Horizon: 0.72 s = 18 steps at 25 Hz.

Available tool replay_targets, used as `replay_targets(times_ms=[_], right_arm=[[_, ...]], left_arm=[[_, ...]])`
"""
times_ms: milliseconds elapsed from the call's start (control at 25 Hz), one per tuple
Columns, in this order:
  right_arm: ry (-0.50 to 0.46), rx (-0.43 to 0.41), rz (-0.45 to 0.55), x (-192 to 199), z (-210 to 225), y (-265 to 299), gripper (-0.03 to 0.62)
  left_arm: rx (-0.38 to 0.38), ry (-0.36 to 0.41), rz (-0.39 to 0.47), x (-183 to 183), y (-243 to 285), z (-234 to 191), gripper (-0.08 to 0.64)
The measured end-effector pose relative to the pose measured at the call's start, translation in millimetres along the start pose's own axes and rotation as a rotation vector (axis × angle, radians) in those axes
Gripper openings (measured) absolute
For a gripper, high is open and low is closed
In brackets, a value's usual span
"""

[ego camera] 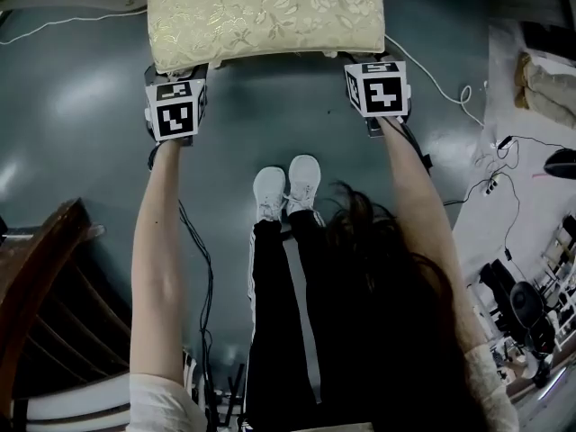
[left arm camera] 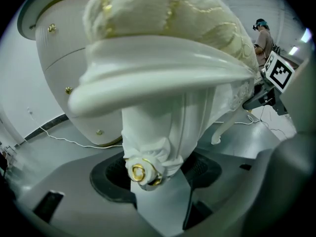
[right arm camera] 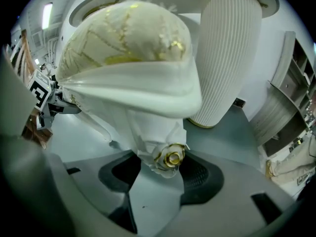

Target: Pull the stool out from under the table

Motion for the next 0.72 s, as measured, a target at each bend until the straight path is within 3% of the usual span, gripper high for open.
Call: replay_targets(times_ms=[720], right_arm=[[0.024, -0.059, -0.099, -0.5, -7.3, -8.7, 0.253]], left_arm=[[0.041, 0.041, -0.105, -9.5, -9.5, -5.5, 0.293]])
Point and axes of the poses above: the fingertips, and each gripper's own axes: y forward along the fingers, z to its right, x out of its underside, the point moved 6 cm from there along -y, backward along the fingers, and after that the axes turned 15 degrees about -y, right-handed, at the moved point
